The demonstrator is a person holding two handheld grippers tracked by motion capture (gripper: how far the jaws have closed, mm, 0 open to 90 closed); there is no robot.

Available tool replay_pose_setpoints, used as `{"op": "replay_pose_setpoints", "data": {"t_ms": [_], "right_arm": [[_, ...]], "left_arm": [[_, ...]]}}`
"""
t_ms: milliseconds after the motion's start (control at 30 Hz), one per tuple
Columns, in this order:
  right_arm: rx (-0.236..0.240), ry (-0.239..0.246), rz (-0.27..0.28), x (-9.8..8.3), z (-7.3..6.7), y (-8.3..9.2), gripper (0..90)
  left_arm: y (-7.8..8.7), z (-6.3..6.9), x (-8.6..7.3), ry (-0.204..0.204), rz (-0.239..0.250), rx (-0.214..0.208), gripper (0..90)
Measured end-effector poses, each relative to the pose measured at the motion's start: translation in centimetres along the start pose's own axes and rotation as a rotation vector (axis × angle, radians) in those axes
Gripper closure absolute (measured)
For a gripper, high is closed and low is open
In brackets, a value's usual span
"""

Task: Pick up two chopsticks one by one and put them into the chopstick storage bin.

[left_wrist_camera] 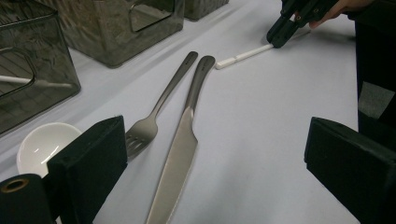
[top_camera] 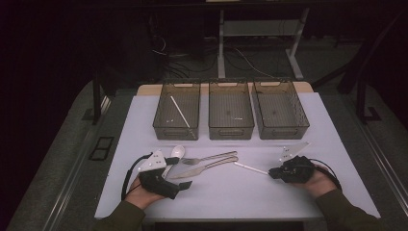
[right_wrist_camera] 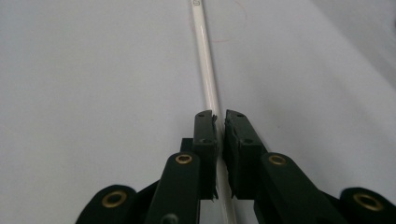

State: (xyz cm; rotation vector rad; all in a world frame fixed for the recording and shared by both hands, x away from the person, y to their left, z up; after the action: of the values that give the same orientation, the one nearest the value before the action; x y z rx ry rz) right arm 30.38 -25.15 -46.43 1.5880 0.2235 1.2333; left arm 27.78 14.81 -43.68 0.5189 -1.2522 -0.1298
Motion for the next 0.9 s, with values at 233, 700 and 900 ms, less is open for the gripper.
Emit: {"op": "replay_pose_setpoints", "data": {"t_ms": [233, 700, 900], "right_arm": [[0.017, -0.020, -0.011, 0.0, 0.1, 0.1, 84.2], [0.054, -0.092, 0.062, 0.4, 0.8, 2.0, 84.7], [0.058, -0.118, 0.110, 0.6, 1.3, 3.0, 84.6]], "left_arm": [[0.1, 0.0, 0.0, 0.006, 0.006, 0.005, 5.0], [0.1, 0.0, 0.1, -0.001, 0.004, 0.002, 5.0], [0.1, 0.0, 0.1, -0.002, 0.002, 0.001, 5.0]]}}
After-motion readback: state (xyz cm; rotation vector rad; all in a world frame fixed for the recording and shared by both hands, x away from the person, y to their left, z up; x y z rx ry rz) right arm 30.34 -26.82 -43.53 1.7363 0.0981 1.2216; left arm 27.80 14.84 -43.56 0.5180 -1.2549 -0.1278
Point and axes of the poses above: each handheld gripper's, and its own axes: y roughly backward along the jaws, x roughly out of its top, z roughly to its right, the point moved 3 cm from there along -y, roughly forward along the jaws, and after that the axes turned 12 degrees about -x, right-handed, at the moved point
